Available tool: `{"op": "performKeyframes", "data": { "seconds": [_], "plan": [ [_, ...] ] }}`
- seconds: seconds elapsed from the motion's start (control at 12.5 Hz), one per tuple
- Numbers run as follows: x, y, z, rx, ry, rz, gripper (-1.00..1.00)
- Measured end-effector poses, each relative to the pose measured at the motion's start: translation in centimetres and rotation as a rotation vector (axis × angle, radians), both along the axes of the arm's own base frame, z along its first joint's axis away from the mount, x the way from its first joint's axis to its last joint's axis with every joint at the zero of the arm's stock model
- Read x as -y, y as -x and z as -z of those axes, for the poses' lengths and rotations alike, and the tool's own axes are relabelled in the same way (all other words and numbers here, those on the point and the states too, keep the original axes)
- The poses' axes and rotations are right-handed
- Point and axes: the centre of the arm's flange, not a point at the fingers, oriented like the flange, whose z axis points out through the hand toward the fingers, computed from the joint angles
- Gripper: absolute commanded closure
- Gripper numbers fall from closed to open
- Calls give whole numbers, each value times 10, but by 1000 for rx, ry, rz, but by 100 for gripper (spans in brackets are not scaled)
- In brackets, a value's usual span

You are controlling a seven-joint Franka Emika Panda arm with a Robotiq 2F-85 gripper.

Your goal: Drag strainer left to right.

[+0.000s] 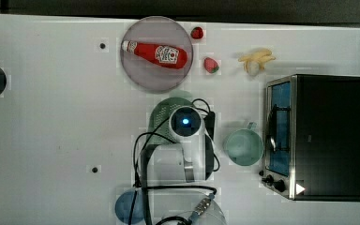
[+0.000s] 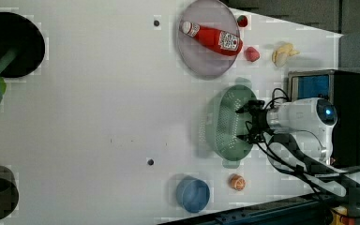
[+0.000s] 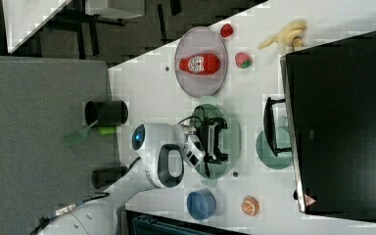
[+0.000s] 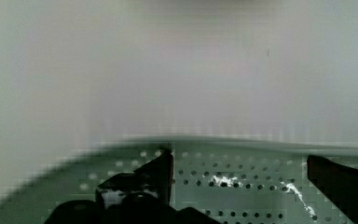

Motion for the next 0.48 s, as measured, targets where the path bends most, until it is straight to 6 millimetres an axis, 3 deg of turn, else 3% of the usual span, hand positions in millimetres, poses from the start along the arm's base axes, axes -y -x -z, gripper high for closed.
{"op": "performKeyframes", "data": {
  "seconds": [0.24, 0.48],
  "plan": [
    [31, -3, -2, -2, 14, -7, -100],
    [49, -5, -7, 23, 28, -33, -100]
  ]
}}
